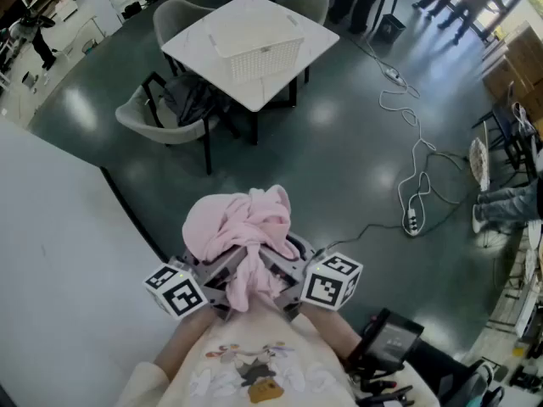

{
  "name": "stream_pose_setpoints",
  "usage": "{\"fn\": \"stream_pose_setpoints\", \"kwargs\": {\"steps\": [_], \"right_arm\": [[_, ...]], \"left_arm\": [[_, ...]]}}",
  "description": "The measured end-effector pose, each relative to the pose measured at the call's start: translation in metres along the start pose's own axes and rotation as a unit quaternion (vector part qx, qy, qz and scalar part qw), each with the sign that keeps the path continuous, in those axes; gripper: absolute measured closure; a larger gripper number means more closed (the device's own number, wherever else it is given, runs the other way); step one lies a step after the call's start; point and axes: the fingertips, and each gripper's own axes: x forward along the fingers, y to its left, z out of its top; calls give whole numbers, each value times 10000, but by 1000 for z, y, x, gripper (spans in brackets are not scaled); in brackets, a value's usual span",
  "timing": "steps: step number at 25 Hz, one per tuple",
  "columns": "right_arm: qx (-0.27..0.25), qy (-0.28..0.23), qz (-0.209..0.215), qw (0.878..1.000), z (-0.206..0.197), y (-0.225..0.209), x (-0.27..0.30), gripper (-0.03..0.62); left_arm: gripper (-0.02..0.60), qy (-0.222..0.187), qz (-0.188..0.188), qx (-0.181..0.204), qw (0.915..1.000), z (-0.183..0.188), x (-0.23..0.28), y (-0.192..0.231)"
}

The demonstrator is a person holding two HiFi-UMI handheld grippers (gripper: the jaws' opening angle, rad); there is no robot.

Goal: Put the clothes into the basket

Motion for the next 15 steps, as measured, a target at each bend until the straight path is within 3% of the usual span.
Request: {"fn": "stream_pose_setpoints", "kwargs": {"steps": [15], "right_arm": [[177,5,69,9998,-3,3,-6,315]], "left_arm": [[109,-5,-51,-121,9999,-6,-3,-4]]}}
